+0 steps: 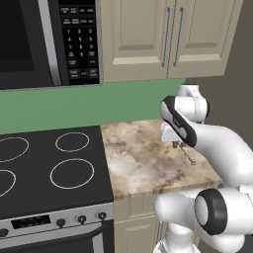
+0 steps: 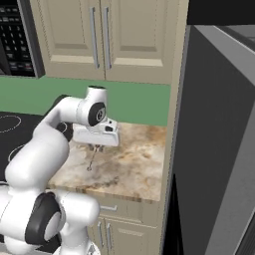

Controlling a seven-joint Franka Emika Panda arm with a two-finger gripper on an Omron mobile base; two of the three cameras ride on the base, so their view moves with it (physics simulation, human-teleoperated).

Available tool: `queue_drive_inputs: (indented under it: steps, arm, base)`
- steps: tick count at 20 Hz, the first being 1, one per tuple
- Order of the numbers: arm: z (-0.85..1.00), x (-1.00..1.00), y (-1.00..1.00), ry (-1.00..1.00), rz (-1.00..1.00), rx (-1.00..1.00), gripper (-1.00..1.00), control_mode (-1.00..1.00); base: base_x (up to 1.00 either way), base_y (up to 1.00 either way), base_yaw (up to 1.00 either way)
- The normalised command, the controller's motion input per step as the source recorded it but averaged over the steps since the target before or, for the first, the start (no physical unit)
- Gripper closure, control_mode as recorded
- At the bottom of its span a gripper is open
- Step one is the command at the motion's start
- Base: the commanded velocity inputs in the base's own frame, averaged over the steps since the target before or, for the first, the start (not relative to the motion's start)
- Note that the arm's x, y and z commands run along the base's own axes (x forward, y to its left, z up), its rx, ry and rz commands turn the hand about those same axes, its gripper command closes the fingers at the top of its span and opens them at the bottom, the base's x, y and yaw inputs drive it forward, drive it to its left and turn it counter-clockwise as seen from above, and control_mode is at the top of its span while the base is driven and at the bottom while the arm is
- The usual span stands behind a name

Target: Store the kebab skewer in the freezer for long-term storage. Close the freezer door after placing the cooked food.

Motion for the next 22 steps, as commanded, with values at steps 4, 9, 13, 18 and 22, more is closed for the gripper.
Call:
queue_drive_inputs:
  steps: [4, 9, 13, 18, 22]
  arm:
    - [0.29, -0.39, 0.04, -0.14, 0.15, -0.01, 1.0, -1.0]
    - [0.42, -0.48, 0.03, -0.14, 0.08, 0.0, 1.0, -1.0]
    - [0.23, -0.51, 0.0, -0.04, 0.07, -0.01, 1.0, -1.0]
    - [0.15, -0.61, 0.0, 0.0, 0.16, -0.01, 1.0, -1.0]
    - [0.18, -0.5, 0.0, 0.0, 0.24, -0.03, 1.0, -1.0]
  base:
    - [0.0, 0.0, 0.0]
    - [0.0, 0.0, 0.0]
    - [0.0, 0.0, 0.0]
    - [0.0, 0.0, 0.0]
    - [0.0, 0.0, 0.0]
